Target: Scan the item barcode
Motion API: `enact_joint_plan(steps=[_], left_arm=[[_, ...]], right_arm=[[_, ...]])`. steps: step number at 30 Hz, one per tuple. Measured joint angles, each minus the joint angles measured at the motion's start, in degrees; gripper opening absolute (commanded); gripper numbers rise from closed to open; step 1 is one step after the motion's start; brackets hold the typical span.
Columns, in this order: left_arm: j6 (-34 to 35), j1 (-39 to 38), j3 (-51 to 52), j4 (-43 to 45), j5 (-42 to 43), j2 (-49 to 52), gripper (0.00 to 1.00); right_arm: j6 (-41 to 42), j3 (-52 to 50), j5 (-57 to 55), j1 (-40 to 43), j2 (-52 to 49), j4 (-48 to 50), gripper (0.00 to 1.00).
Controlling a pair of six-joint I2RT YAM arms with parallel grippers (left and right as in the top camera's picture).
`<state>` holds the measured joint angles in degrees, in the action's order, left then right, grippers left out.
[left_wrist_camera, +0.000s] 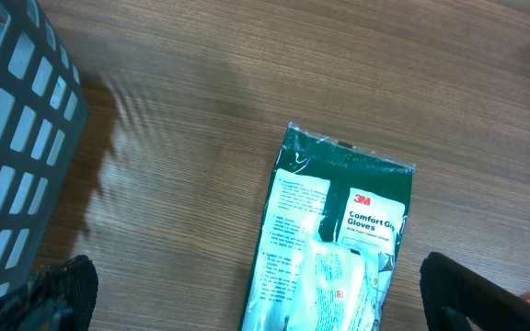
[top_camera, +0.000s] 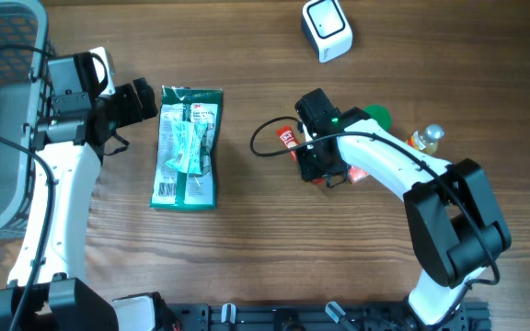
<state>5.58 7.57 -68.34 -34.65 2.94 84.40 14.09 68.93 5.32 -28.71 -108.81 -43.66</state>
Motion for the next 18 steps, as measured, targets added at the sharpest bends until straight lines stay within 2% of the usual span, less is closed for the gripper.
enact_joint_plan(steps=[7, 12, 18], left_arm=[[0.0, 0.0, 0.0, 0.0, 0.0, 0.0, 1.0], [0.0, 0.0, 0.0, 0.0, 0.0, 0.0, 1.0], [0.0, 0.0, 0.0, 0.0, 0.0, 0.0, 1.0]], right_arm=[[-0.8, 0.0, 1.2, 0.0, 0.4, 0.4, 0.45], [-1.0, 0.0, 1.3, 0.0, 0.6, -0.4, 0.4], [-1.2, -4.0, 1.3, 0.0, 0.8, 5.4, 0.38]])
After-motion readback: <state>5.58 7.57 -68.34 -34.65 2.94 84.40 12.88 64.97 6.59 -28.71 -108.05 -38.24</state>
